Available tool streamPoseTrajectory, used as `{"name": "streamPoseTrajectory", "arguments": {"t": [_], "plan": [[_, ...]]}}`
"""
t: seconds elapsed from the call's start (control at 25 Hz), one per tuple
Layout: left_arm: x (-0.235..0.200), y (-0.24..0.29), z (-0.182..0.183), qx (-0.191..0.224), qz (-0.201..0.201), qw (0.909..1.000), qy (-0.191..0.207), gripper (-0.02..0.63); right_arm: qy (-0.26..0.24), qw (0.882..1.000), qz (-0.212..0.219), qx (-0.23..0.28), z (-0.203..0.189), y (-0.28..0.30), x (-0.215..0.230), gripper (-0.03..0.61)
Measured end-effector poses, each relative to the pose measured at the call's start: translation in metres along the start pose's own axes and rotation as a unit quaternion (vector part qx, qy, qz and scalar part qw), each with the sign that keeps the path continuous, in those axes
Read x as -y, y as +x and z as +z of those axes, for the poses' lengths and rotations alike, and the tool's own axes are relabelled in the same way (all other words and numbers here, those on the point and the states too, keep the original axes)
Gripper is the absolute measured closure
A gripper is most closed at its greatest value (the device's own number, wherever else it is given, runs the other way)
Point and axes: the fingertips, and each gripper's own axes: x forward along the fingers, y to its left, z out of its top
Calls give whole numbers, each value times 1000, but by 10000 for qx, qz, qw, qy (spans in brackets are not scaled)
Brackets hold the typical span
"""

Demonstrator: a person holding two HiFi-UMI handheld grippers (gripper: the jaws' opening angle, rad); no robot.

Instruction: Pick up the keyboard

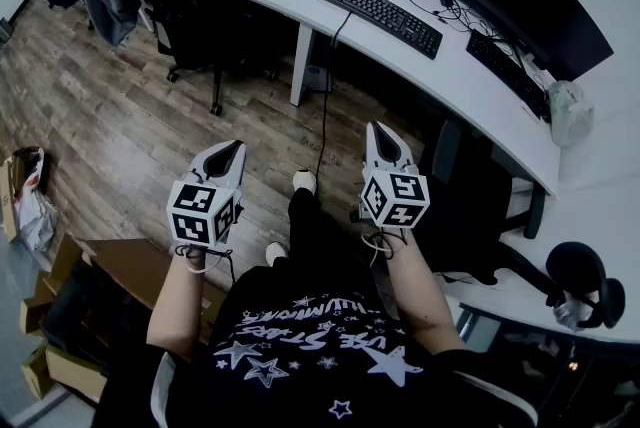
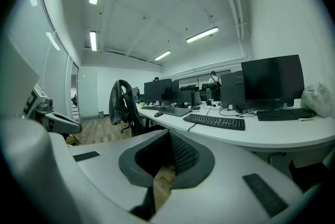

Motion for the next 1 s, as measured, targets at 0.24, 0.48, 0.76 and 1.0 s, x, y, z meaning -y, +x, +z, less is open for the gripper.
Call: {"name": "streamPoseTrajectory", "arguments": {"t": [0.24,0.48,0.76,1.0], "plan": [[5,0,3,123,-144,9998,-36,588,-3,10000,-24,61,3,-1,2,575],[4,12,7,61,-189,9998,15,588,34,9999,-84,128,7,7,11,575],[-13,46,30,107,-215,9997,36,586,468,9978,-91,467,26,36,38,574],[-34,91,61,133,-400,9990,155,527,476,9981,27,394,39,86,67,424]]}}
